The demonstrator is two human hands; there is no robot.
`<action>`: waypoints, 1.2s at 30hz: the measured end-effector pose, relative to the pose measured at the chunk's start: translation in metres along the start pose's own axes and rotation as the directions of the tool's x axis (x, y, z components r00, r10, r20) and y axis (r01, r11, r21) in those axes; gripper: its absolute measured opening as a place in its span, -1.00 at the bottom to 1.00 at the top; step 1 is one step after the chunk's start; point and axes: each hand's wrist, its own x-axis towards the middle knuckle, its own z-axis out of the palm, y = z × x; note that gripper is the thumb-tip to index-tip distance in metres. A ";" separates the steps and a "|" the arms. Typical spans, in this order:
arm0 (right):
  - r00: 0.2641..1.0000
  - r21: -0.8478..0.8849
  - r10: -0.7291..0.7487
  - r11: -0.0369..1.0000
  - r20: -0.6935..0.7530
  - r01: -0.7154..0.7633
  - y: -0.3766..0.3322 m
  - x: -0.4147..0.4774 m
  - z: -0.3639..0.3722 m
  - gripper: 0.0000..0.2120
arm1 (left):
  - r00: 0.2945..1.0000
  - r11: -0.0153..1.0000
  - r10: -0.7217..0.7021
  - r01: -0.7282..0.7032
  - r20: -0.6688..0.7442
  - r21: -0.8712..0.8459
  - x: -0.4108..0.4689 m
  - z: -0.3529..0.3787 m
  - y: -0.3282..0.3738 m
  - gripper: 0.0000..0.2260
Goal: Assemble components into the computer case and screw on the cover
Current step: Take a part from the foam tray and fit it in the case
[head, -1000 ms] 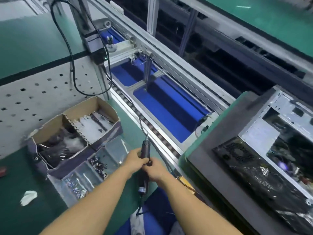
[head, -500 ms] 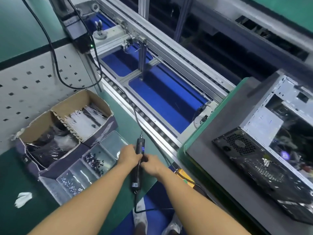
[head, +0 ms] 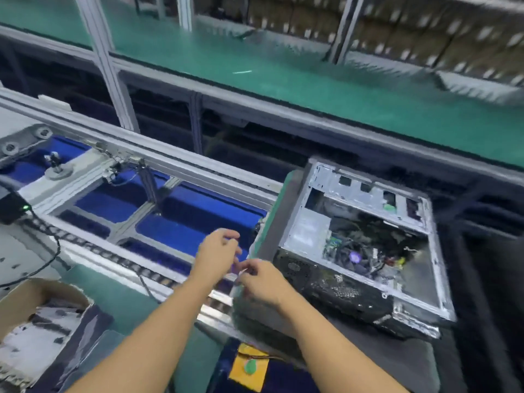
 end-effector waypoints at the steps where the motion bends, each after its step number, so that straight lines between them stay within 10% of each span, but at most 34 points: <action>1: 0.999 0.035 -0.018 0.999 -0.047 0.020 -0.001 -0.008 -0.021 -0.73 | 0.998 0.999 0.043 -0.043 0.041 -0.005 0.001 0.013 0.017 -0.75; 19: 0.791 0.515 0.238 0.850 -0.563 0.111 0.185 -0.153 -0.316 -0.77 | 0.751 0.882 0.376 -0.470 0.543 0.039 -0.059 0.347 0.189 -0.67; 27: 0.740 0.616 0.399 0.787 -0.541 0.026 0.293 -0.143 -0.369 -0.82 | 0.743 0.849 0.207 -0.459 0.636 0.260 -0.075 0.488 0.177 -0.70; 36: 0.820 0.562 0.441 0.807 -0.365 -0.184 0.370 -0.097 -0.388 -0.40 | 0.847 0.860 -0.085 -0.204 0.525 0.468 -0.043 0.523 0.135 -0.52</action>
